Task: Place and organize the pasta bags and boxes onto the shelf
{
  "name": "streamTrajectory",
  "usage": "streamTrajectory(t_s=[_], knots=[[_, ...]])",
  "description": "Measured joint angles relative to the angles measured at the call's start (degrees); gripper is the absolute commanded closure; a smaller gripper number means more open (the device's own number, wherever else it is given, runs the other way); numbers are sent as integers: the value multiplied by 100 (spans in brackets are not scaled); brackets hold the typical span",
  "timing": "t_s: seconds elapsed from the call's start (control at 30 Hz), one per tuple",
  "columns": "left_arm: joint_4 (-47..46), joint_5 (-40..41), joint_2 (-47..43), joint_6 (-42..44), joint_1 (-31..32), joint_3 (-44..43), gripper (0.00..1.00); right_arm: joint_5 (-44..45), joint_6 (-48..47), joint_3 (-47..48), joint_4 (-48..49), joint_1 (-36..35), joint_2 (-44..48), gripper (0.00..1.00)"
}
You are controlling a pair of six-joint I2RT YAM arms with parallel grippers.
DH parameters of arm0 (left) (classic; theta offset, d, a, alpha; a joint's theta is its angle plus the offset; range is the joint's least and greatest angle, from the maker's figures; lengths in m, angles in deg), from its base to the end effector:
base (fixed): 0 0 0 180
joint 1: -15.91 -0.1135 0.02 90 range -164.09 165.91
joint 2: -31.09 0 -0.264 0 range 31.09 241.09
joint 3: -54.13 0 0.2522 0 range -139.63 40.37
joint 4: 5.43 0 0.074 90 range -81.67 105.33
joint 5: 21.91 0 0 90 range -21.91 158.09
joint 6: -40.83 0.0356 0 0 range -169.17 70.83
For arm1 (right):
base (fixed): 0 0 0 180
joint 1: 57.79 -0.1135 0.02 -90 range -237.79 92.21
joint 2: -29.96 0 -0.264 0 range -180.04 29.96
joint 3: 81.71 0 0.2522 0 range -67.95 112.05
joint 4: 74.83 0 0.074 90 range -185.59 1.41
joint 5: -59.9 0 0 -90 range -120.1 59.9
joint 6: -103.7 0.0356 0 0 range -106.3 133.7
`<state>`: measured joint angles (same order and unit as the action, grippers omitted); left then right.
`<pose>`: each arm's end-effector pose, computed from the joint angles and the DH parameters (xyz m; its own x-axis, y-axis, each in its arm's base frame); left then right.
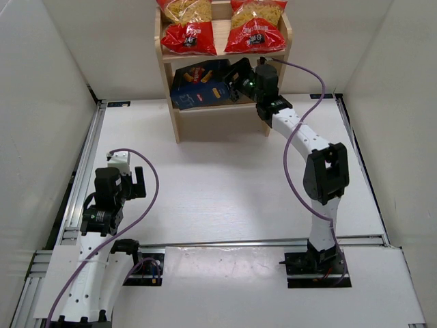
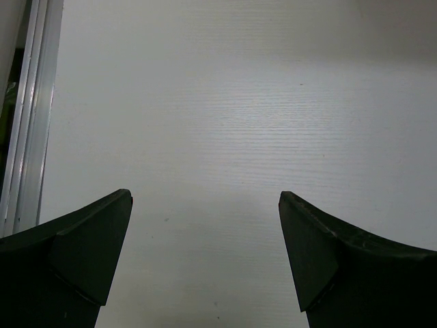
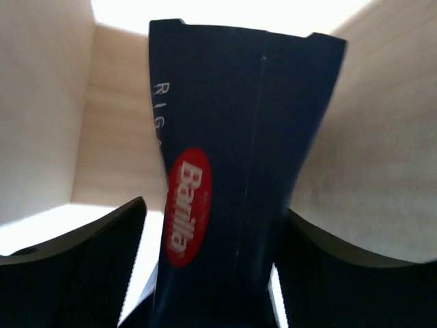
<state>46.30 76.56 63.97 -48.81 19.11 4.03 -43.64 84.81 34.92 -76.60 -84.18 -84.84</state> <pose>0.1293 -0.0020 0.2696 -0.5661 0.0379 -0.8235 -0.0624 0.9941 0.0886 0.4365 0.2259 0.3613 -0.6070 0.7257 -0.3240 -0.2087 0.2478 0.9461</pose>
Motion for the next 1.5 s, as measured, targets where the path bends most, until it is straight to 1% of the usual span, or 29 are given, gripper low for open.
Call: streamTrajectory(t_s=[0.03,0.1,0.13,0.2,0.33,0.53,0.67,0.77,0.87,0.97,1.13,1.23,1.43,1.5], knots=[[2,2,0,0,-15,0,0,136,15,201,-164,-15,-107,18],[2,2,0,0,-28,0,0,444,42,566,-538,-74,-280,13],[2,2,0,0,-39,0,0,557,55,664,-713,-92,-323,6],[2,2,0,0,-44,0,0,726,70,798,-1067,-120,-367,1],[37,-17,0,0,-68,0,0,1095,-39,938,-1899,-245,-369,1],[70,-85,0,0,-85,0,0,2579,-323,1497,-3235,-632,-341,1],[96,-168,0,0,-85,0,0,3270,-960,2063,-4002,-817,-361,1],[107,-208,0,0,-85,0,0,3720,-1639,2337,-4352,-916,-369,1],[114,-251,0,0,-85,0,0,4223,-2376,2367,-4562,-1001,-374,1],[122,-289,0,0,-85,20,0,4516,-2975,2367,-4684,-1038,-382,0],[210,-345,0,0,-85,33,0,4760,-3794,2371,-4572,-1117,-411,0],[234,-358,0,0,-85,33,0,5031,-4253,2291,-4385,-1287,-367,0],[271,-387,0,0,-85,33,0,5458,-4618,1899,-4297,-1810,105,0],[286,-409,0,0,-85,33,0,5569,-4662,1611,-4218,-1989,411,0]])
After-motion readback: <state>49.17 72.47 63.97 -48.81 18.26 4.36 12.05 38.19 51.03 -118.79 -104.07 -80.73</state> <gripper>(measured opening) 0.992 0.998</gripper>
